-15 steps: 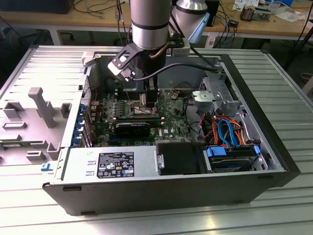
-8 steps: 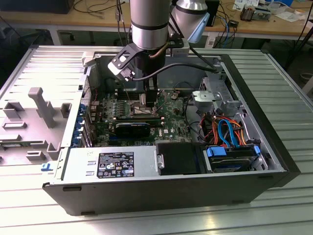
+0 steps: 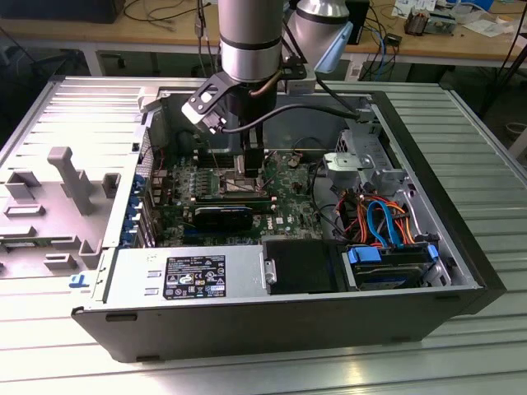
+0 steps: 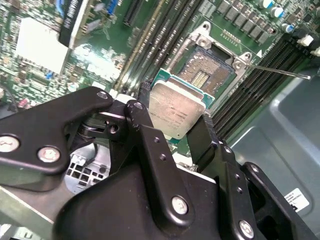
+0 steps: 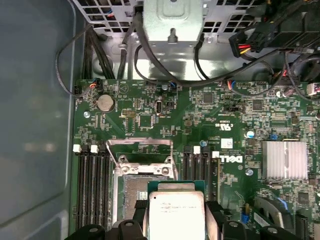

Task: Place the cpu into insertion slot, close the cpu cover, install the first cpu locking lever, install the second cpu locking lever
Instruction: 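Place the cpu into insertion slot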

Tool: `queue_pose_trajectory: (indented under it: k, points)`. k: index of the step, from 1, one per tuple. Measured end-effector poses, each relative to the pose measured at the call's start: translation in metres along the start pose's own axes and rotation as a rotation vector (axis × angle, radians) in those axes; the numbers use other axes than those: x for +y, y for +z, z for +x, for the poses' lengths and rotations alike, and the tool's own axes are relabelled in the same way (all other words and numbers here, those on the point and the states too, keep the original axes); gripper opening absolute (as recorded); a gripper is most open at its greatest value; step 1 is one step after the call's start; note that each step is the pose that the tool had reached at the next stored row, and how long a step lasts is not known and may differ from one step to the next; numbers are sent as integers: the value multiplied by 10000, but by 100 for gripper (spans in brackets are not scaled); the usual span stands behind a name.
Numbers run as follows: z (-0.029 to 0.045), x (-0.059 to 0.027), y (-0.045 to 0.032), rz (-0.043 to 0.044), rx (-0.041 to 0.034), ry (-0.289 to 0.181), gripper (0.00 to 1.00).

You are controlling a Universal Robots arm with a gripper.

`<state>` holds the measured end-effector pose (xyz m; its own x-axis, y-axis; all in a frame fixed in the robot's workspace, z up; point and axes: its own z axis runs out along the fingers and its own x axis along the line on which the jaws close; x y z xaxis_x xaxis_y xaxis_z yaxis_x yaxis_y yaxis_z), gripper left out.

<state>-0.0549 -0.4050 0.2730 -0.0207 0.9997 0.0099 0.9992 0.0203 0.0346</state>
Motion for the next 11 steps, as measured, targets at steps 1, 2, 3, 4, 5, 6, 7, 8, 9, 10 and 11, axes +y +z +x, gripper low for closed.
queue_pose_trajectory:
  k: [1, 2, 3, 4, 5, 6, 7, 8, 9, 10, 11]
  points:
    - [26, 0, 11, 2, -14, -1, 54]
    - [54, -2, 26, 0, -20, -1, 54]
    - [74, -5, 40, 1, -25, -1, 54]
    - [97, -12, 60, 0, -28, 1, 54]
    - [115, -19, 77, 0, -28, 2, 54]
    - [137, -33, 105, 0, -26, 4, 54]
    - [152, -44, 127, 0, -26, 8, 54]
    - [162, -48, 142, 1, -28, 16, 54]
    - [178, -55, 172, 1, -29, 36, 54]
    - [193, -57, 200, 0, -29, 55, 54]
    - [201, -58, 218, 0, -29, 64, 54]
